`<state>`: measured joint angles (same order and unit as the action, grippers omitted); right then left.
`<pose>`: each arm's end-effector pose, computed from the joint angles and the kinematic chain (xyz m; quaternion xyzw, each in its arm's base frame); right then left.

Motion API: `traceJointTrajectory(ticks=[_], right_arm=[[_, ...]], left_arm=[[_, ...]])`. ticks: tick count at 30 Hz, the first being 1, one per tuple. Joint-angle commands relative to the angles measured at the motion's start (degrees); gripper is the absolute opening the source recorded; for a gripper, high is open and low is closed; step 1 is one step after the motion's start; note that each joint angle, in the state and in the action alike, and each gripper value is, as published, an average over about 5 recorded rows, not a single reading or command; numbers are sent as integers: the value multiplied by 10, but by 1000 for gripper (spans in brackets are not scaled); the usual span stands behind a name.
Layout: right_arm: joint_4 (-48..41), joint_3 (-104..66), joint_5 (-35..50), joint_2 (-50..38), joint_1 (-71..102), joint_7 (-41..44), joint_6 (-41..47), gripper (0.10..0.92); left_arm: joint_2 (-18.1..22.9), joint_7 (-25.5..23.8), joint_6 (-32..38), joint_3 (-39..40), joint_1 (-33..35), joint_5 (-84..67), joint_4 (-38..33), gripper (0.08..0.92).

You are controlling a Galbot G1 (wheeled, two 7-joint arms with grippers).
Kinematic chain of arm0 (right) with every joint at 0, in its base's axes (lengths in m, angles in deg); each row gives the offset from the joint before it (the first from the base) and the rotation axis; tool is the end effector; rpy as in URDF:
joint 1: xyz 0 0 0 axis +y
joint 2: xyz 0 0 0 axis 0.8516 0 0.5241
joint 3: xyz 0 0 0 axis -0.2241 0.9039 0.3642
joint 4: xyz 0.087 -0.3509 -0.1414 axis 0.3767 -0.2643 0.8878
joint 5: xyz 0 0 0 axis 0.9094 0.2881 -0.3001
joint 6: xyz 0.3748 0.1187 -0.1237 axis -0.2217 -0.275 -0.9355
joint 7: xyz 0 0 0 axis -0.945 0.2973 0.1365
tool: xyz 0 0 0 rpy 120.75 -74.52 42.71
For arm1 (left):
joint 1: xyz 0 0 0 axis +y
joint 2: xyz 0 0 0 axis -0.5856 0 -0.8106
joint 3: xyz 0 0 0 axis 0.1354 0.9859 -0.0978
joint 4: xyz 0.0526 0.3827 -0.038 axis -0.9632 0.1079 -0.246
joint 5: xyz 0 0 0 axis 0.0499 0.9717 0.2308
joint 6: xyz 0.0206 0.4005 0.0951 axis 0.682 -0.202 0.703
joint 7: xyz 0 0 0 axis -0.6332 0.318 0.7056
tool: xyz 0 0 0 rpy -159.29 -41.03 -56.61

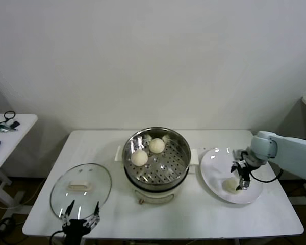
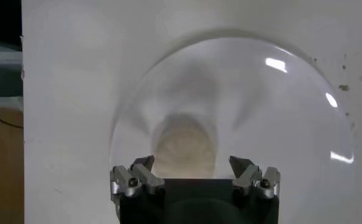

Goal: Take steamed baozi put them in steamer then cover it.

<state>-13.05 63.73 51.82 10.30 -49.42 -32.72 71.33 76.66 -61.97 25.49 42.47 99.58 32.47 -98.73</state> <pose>0.5492 -0.2003 -0.2597 0.4873 -0.5355 0.4885 0.4869 0.1177 0.0585 -0.3893 0.0196 -0.9856 -0.0696 0.1530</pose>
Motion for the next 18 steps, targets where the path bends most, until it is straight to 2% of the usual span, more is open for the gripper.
traceJointTrajectory(ticks=[1, 8, 14, 18], right_arm=[[-16, -25, -15, 0, 38, 0, -1, 802], [-17, -25, -30, 6, 32, 3, -2, 674], [-5, -12, -34, 13, -12, 15, -14, 657], [10, 48, -28, 28, -124, 43, -55, 656]], left_arm=[[0, 0, 0, 0, 0, 0, 1, 823], [1, 0, 1, 2, 1, 2, 2, 823], [3, 0, 1, 4, 1, 5, 1, 823], [3, 0, 0, 4, 2, 7, 0, 823]])
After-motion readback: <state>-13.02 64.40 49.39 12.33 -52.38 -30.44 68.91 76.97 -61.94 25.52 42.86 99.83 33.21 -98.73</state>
